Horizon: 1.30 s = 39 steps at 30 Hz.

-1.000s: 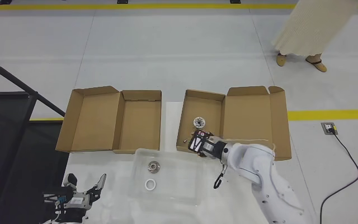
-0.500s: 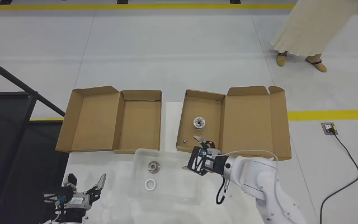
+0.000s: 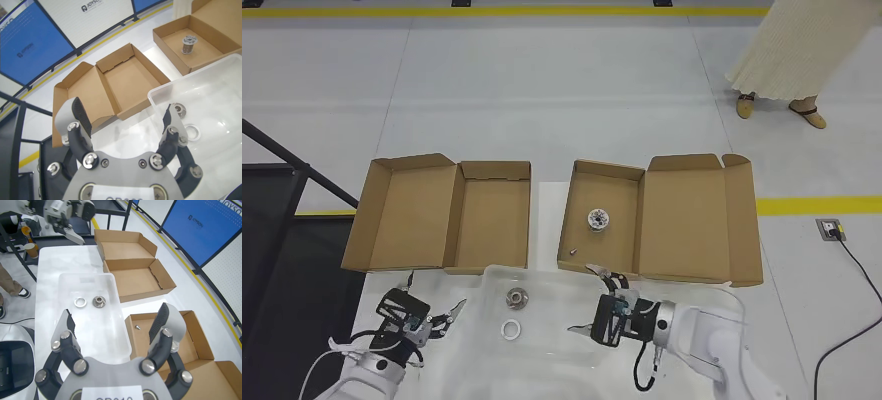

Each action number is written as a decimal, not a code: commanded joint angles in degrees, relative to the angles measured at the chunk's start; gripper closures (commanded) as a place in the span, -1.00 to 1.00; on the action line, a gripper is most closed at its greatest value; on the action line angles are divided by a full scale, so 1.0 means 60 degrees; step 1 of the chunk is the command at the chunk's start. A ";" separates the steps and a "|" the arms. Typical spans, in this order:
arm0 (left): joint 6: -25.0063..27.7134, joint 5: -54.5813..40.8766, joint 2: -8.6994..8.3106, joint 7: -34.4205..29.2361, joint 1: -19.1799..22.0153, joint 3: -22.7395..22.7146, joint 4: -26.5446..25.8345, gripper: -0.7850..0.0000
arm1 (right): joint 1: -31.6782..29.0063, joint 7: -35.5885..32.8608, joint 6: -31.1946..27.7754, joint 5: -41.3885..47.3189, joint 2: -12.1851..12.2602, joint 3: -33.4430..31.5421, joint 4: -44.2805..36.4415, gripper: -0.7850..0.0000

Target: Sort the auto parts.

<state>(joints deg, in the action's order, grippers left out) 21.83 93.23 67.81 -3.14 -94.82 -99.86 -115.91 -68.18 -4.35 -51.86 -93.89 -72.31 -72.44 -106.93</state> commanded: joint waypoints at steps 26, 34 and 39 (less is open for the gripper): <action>0.5098 0.0595 -0.0353 -0.2771 0.3398 0.1636 0.0864 -1.00 | -0.2132 0.5093 -0.0227 -0.2377 0.0713 -0.1365 -0.1087 -1.00; 0.6028 0.0895 -0.0556 -0.3883 0.4985 0.3077 0.1680 -1.00 | -0.2132 0.5093 -0.0227 -0.2377 0.0713 -0.1365 -0.1087 -1.00; 0.6028 -0.0105 -0.1032 -0.4715 0.6154 0.4554 0.2410 -1.00 | -0.2132 0.5093 -0.0227 -0.2377 0.0713 -0.1365 -0.1087 -1.00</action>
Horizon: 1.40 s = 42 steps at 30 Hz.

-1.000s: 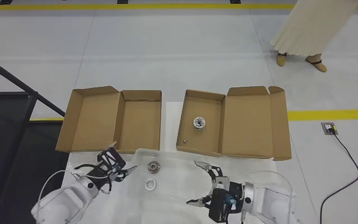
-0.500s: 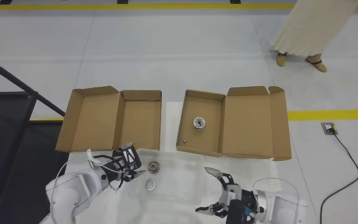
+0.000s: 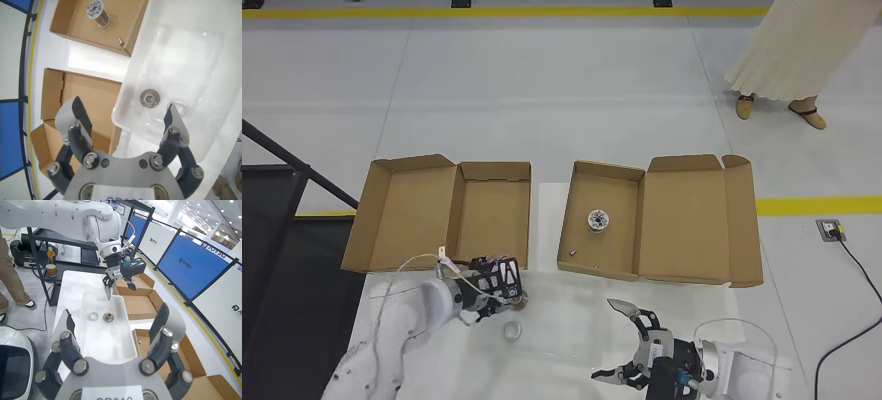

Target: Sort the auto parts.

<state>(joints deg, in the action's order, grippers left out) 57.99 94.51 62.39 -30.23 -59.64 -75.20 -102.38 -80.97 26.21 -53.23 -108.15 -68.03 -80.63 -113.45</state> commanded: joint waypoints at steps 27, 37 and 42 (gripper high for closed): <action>-0.0100 -0.5967 -0.2666 -0.2555 0.5017 0.6532 0.1464 -1.00 | 0.0000 0.0001 0.0000 0.0000 0.0000 0.0000 -0.0001 -1.00; -0.0221 -0.5860 -0.2661 -0.2898 0.5239 0.7312 0.1677 -0.82 | 0.0000 0.0001 0.0000 0.0000 0.0000 0.0000 -0.0001 -1.00; -0.0842 -0.5669 -0.2550 -0.3518 0.5536 0.7836 0.1945 -0.25 | 0.0000 0.0001 0.0000 0.0000 0.0000 0.0000 -0.0001 -1.00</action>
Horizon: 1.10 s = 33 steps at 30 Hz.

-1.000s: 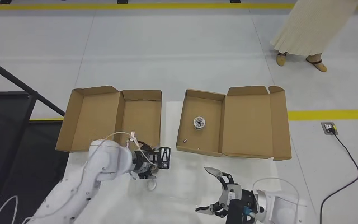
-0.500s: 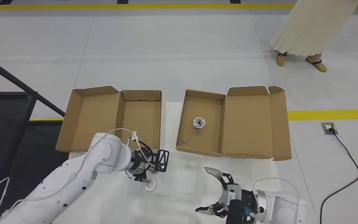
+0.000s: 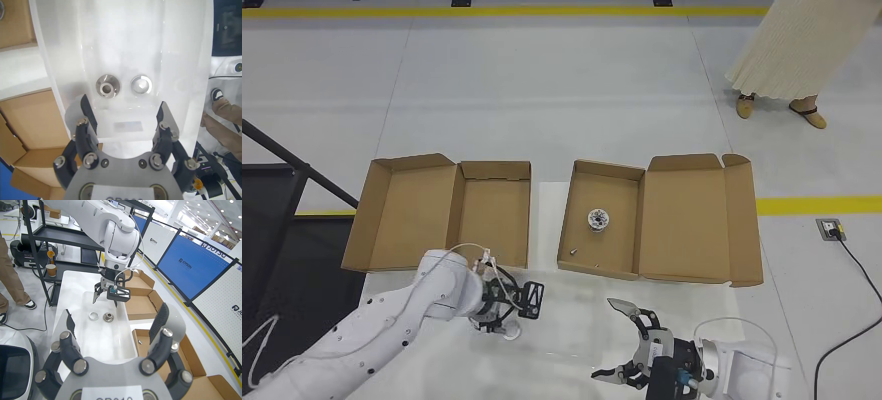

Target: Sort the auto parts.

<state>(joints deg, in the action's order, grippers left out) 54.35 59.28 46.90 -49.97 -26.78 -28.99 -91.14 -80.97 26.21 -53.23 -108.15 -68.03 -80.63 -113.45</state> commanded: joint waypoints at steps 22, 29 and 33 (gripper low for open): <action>-0.0903 0.1276 0.1167 0.0257 0.0584 0.1043 0.1630 -0.40 | 0.0000 0.0000 0.0000 0.0000 0.0000 0.0000 -0.0001 -1.00; -0.0747 0.1464 0.1496 0.0581 0.0725 0.1170 0.2267 -0.26 | 0.0000 0.0000 0.0000 0.0000 0.0000 0.0000 -0.0001 -1.00; -0.0699 0.1615 0.1672 0.0714 0.0783 0.1240 0.2582 -0.15 | 0.0000 0.0000 0.0000 0.0000 0.0000 0.0000 -0.0001 -1.00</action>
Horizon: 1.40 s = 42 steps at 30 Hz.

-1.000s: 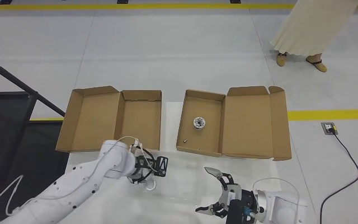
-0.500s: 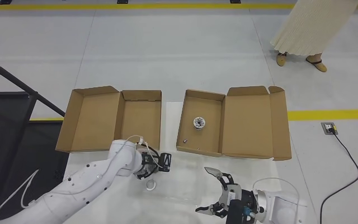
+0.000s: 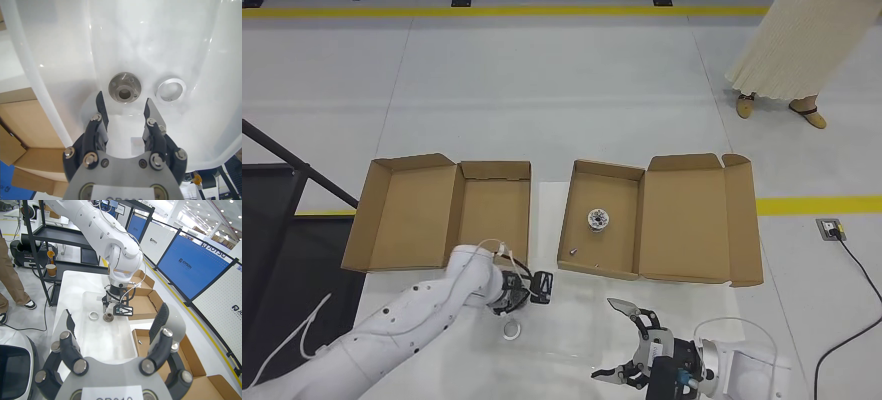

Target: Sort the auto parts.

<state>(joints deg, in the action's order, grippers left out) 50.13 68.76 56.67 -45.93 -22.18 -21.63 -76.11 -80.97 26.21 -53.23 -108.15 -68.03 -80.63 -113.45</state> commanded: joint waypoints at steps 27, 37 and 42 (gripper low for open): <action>0.0533 0.0359 0.0912 0.0442 0.0129 0.0139 0.1397 0.21 | 0.0000 0.0000 0.0000 0.0000 0.0000 0.0000 -0.0001 -1.00; 0.0507 0.0531 0.1043 0.0377 0.0026 0.0046 0.1560 0.46 | 0.0000 0.0000 0.0000 0.0000 0.0000 0.0000 -0.0001 -1.00; 0.0551 0.0600 0.1089 0.0380 0.0003 -0.0033 0.1599 1.00 | 0.0000 0.0000 0.0000 0.0000 0.0000 0.0000 -0.0001 -1.00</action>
<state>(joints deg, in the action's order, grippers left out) 53.40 72.29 63.17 -43.73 -22.17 -21.66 -66.52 -80.97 26.21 -53.23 -108.15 -68.03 -80.63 -113.45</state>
